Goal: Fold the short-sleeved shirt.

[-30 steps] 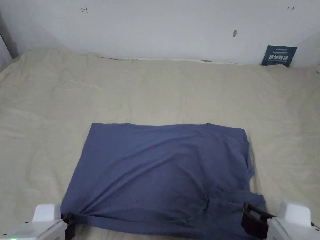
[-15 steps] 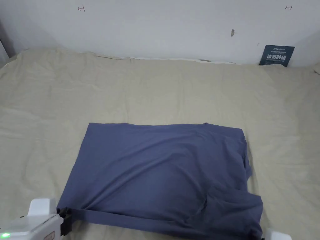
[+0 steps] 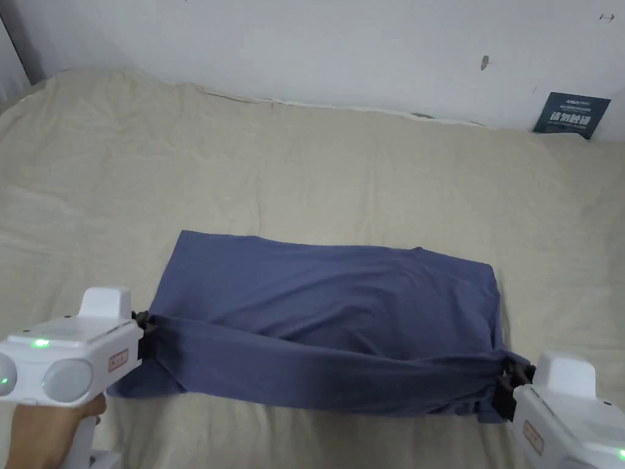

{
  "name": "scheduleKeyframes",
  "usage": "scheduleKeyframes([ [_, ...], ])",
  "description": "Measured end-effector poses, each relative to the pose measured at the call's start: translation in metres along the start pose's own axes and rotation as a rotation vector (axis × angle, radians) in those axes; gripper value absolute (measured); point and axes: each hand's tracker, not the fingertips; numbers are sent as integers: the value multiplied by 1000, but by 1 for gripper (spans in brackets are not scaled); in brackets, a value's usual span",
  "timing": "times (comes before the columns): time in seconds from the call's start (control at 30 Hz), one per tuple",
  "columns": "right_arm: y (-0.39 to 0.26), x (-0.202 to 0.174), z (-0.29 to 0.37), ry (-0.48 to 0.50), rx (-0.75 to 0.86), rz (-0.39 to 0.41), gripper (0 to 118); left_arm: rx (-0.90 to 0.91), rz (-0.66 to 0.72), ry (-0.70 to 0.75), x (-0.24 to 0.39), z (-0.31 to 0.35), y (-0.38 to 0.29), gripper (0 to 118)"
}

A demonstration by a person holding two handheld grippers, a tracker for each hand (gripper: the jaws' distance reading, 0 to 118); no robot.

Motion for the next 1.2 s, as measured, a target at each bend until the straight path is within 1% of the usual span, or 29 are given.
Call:
scheduleKeyframes([
  [0.13, 18, -4, -50, -29, -74, 14, 6, -43, -15, -5, 6, -37, 23, 2],
  [0.3, 20, -5, -117, -48, -191, 10, 6, -162, -37, 9, 7, -102, 34, 2],
  [0.4, 14, -6, -147, -52, -274, -15, 6, -236, -44, 29, 11, -128, 29, 2],
  [0.47, 7, -15, -150, -56, -319, -34, 7, -311, -30, 38, 13, -142, 21, 2],
  [0.53, -5, -15, -156, -48, -355, -63, 7, -254, -21, 47, 11, -144, 15, 4],
  [0.57, -8, -8, -157, -52, -302, -77, 7, -251, -19, 54, 13, -140, 15, 6],
  [0.6, -6, -8, -152, -55, -294, -87, 8, -242, -22, 57, 14, -138, 14, 12],
  [0.67, -2, -9, -148, -57, -302, -92, 18, -229, -34, 66, 15, -132, 15, 35],
  [0.7, 2, -6, -146, -60, -309, -88, 21, -226, -28, 81, 15, -128, 17, 42],
  [0.73, 5, -7, -140, -64, -310, -89, 21, -228, -20, 87, 16, -124, 20, 42],
  [0.77, 8, -6, -130, -67, -279, -105, 35, -223, -1, 82, 21, -105, 27, 71],
  [0.8, 7, -3, -126, -41, -219, -127, 59, -179, 32, 45, 21, -92, 30, 102],
  [0.83, 7, -1, -123, -22, -179, -140, 79, -130, 51, 18, 22, -79, 32, 115],
  [0.87, 12, 0, -109, -9, -131, -154, 96, -52, 74, -9, 23, -62, 37, 117],
  [0.9, 17, 0, -94, 3, -80, -161, 107, -3, 86, -25, 15, -59, 36, 115],
  [1.0, 34, -3, -43, 30, 58, -143, 106, 143, 83, -28, 23, -11, 48, 114],
  [1.1, 44, -11, 8, 23, 192, -102, 106, 312, 49, -30, 30, 28, 49, 114],
  [1.2, 44, -16, 48, 13, 292, -56, 107, 425, 8, -32, 38, 59, 42, 114],
])
